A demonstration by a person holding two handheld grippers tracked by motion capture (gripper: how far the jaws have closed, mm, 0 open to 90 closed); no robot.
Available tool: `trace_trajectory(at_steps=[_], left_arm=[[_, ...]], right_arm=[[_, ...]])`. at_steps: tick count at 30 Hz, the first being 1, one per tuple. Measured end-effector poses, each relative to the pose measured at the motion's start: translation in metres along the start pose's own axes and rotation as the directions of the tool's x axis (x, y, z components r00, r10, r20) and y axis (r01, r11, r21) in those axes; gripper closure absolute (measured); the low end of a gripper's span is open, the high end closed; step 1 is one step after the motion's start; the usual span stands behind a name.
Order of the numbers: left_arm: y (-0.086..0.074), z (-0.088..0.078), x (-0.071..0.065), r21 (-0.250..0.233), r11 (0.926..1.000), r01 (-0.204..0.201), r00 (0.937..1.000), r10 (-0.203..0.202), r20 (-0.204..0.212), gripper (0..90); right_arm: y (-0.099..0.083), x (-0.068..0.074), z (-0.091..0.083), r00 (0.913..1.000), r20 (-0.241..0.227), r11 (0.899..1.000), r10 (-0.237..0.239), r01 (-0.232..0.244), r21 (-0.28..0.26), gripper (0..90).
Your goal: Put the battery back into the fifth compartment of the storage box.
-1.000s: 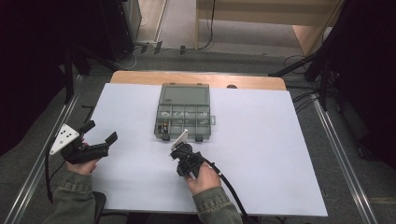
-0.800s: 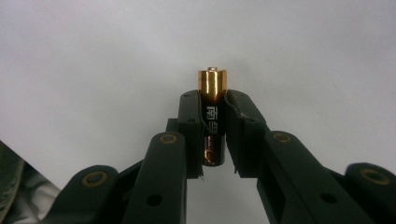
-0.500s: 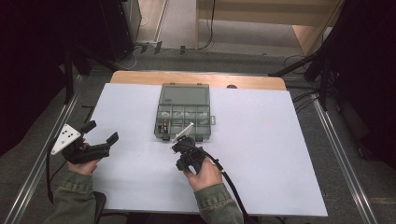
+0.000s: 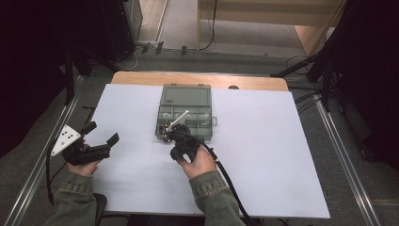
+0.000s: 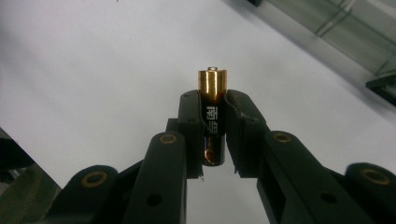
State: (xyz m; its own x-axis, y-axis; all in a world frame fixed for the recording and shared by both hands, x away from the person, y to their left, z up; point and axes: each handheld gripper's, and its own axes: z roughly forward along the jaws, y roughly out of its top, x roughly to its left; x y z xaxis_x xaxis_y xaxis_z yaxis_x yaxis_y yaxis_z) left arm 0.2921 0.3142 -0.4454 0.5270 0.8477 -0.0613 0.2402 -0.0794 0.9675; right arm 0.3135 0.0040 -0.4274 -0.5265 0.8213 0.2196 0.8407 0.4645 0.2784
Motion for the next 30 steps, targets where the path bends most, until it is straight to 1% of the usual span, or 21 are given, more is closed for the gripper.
trace_trajectory(at_steps=[2,6,9,11,15,19,23,25,26,30], left_arm=[[0.000,0.000,0.000,0.000,1.0000,0.000,1.0000,0.000,-0.001,2.6],[0.000,-0.001,0.001,-0.002,1.0000,0.002,1.0000,-0.002,0.000,2.6],[0.000,-0.001,0.001,-0.004,1.0000,0.005,1.0000,-0.005,-0.001,2.6],[0.000,-0.001,0.001,-0.003,1.0000,0.004,1.0000,-0.004,-0.002,2.6],[0.000,-0.001,0.001,-0.004,1.0000,0.006,1.0000,-0.006,-0.004,2.6],[0.000,-0.001,0.001,0.000,1.0000,0.001,1.0000,-0.001,-0.003,2.6],[0.000,0.000,0.001,0.002,1.0000,-0.007,1.0000,0.007,-0.002,2.6],[0.000,0.000,0.001,0.000,1.0000,-0.004,1.0000,0.004,-0.002,2.6],[0.000,-0.001,0.001,0.001,1.0000,-0.004,1.0000,0.004,-0.002,2.6],[0.000,-0.001,0.002,-0.001,1.0000,-0.001,1.0000,0.001,-0.002,2.6]], right_arm=[[0.005,-0.001,-0.001,0.9996,-0.027,1.000,0.001,-0.002,-0.006,77.3],[0.017,-0.004,-0.001,0.9996,-0.025,1.000,0.010,-0.010,-0.012,77.3],[0.025,-0.006,-0.001,0.9990,-0.037,1.000,0.025,-0.026,-0.015,77.3],[0.031,-0.008,-0.001,0.9983,-0.041,0.999,0.042,-0.042,-0.014,77.3],[0.042,-0.012,0.000,0.9963,-0.031,0.997,0.080,-0.080,-0.013,77.3],[0.053,-0.016,0.002,0.9923,-0.062,0.994,0.107,-0.109,-0.025,77.3],[0.065,-0.024,0.003,0.9819,-0.087,0.983,0.168,-0.173,-0.057,77.3],[0.071,-0.027,0.006,0.9770,-0.102,0.979,0.187,-0.194,-0.065,77.3],[0.074,-0.028,0.008,0.9756,-0.101,0.977,0.195,-0.202,-0.070,77.3],[0.082,-0.035,0.014,0.9622,-0.120,0.964,0.244,-0.254,-0.077,77.3]])
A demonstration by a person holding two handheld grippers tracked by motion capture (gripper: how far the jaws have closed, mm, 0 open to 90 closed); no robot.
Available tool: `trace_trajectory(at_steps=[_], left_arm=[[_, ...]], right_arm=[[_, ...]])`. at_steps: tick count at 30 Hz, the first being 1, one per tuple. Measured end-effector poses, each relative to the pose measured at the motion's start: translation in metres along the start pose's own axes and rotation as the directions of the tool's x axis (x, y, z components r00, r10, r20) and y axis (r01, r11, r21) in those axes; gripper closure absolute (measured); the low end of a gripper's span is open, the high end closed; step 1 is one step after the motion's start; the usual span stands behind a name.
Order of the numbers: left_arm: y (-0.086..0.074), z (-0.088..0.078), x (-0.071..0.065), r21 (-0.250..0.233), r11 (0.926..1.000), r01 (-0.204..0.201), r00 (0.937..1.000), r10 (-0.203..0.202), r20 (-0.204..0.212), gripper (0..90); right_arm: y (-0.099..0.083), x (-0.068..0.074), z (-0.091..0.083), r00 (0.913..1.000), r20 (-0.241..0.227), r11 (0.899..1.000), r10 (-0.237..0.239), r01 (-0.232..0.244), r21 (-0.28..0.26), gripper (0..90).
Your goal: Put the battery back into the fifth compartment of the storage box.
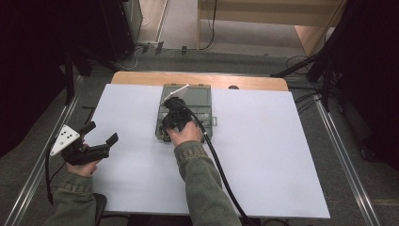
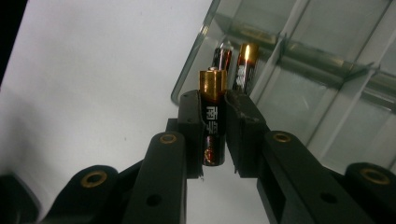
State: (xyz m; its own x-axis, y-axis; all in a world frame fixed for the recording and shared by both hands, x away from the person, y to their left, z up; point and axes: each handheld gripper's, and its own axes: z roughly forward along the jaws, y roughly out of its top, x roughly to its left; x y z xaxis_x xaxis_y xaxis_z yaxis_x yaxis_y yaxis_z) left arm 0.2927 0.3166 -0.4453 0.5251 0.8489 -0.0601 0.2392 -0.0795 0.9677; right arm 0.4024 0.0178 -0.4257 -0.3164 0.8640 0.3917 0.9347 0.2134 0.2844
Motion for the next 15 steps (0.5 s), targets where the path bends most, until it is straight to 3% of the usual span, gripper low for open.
trace_trajectory(at_steps=[6,15], left_arm=[[0.000,0.000,0.000,-0.003,1.0000,0.006,1.0000,-0.006,-0.001,2.6],[0.001,-0.001,0.002,-0.006,1.0000,0.008,1.0000,-0.008,-0.003,2.6]], right_arm=[[0.010,-0.010,0.003,0.9946,-0.066,0.996,0.080,-0.082,-0.031,77.3],[0.021,-0.011,0.009,0.9941,-0.051,0.995,0.096,-0.097,-0.029,77.2]])
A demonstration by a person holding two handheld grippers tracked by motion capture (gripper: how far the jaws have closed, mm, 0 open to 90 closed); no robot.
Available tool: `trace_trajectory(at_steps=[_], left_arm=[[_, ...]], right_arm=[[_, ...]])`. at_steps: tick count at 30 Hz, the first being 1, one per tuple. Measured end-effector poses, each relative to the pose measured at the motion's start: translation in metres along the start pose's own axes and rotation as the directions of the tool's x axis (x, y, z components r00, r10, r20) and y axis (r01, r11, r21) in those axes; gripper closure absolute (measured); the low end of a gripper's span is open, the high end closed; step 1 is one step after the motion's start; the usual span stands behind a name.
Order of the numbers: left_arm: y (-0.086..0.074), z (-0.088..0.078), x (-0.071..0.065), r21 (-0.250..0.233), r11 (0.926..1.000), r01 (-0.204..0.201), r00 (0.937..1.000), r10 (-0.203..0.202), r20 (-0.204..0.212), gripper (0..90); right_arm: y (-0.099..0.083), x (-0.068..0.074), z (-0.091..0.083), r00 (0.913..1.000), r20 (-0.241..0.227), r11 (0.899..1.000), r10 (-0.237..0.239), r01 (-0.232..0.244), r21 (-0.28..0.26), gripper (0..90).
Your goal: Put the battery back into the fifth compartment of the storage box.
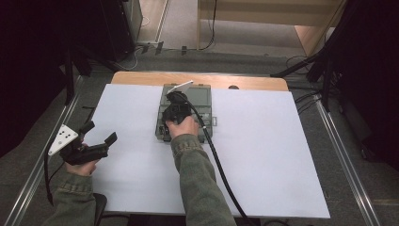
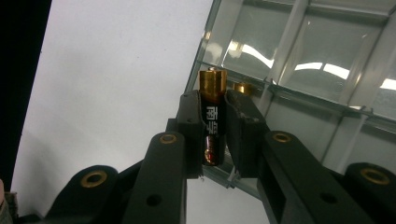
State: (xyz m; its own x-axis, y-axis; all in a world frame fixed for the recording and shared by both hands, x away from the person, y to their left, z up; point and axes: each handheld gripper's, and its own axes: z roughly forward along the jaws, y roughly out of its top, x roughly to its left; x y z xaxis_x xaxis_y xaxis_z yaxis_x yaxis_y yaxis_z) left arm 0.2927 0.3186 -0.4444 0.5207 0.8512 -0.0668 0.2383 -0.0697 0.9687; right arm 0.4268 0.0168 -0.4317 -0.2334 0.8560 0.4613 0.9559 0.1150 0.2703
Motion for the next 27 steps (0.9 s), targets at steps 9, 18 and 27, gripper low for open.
trace_trajectory(at_steps=[9,18,27], left_arm=[[0.000,0.000,0.000,-0.001,1.0000,0.001,1.0000,-0.001,0.000,2.6],[0.000,0.001,-0.001,-0.002,1.0000,0.000,1.0000,0.000,0.000,2.6],[0.000,0.001,-0.002,-0.002,1.0000,0.002,1.0000,-0.002,0.001,2.6]], right_arm=[[0.000,0.000,0.004,0.9997,0.020,1.000,-0.012,0.012,0.000,64.2],[-0.006,0.003,-0.009,0.9900,0.087,0.993,-0.111,0.114,-0.028,36.1],[-0.011,0.003,-0.015,0.9788,0.123,0.985,-0.164,0.168,-0.023,27.0]])
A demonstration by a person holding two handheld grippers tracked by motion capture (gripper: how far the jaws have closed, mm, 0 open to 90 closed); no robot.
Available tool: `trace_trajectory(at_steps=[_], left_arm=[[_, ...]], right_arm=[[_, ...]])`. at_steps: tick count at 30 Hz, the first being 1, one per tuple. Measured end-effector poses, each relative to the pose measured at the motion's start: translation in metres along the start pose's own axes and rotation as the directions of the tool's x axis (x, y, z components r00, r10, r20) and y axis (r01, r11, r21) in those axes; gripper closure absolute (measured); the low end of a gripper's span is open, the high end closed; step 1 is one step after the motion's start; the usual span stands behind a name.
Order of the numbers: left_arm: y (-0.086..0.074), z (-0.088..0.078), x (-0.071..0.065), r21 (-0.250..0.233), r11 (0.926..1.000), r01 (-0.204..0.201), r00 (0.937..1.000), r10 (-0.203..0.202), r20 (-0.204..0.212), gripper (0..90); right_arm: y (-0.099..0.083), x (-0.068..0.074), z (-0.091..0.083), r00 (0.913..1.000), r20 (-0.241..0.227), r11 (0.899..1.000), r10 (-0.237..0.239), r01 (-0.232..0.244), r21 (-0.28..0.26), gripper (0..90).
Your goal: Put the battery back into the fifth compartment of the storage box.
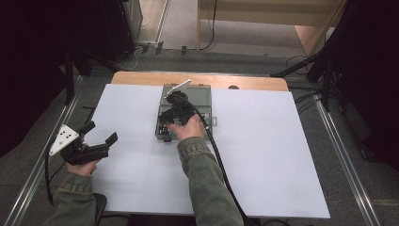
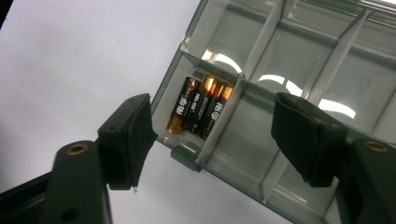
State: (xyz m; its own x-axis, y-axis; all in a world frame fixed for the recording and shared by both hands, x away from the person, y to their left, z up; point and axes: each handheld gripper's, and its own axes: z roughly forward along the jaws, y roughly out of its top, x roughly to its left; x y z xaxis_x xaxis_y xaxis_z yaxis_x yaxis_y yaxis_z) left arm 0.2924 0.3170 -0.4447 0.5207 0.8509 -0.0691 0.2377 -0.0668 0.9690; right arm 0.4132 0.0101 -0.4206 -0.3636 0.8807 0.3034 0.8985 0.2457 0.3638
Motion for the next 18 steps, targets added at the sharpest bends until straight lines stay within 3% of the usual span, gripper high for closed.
trace_trajectory(at_steps=[6,8,10,12,18], left_arm=[[0.000,0.000,0.000,-0.001,1.0000,-0.002,1.0000,0.002,0.000,2.6],[0.000,0.000,0.000,-0.002,1.0000,-0.002,1.0000,0.002,0.000,2.6],[0.000,0.000,0.000,-0.002,1.0000,-0.002,1.0000,0.002,0.000,2.6],[0.000,0.000,0.000,-0.002,1.0000,-0.003,1.0000,0.003,-0.001,2.6],[0.000,0.000,0.000,-0.005,1.0000,-0.004,1.0000,0.004,-0.001,2.6]], right_arm=[[-0.009,-0.008,0.002,0.9996,-0.002,1.000,-0.028,0.028,0.004,13.2],[-0.013,-0.013,0.002,0.9994,-0.002,0.999,-0.033,0.033,-0.002,13.2],[-0.017,-0.019,0.001,0.9995,-0.005,0.999,-0.031,0.031,-0.024,9.5],[-0.020,-0.025,-0.002,0.9990,-0.027,0.998,-0.037,0.035,-0.047,0.0],[-0.031,-0.035,-0.020,0.9974,-0.007,0.990,-0.072,0.070,-0.126,0.0]])
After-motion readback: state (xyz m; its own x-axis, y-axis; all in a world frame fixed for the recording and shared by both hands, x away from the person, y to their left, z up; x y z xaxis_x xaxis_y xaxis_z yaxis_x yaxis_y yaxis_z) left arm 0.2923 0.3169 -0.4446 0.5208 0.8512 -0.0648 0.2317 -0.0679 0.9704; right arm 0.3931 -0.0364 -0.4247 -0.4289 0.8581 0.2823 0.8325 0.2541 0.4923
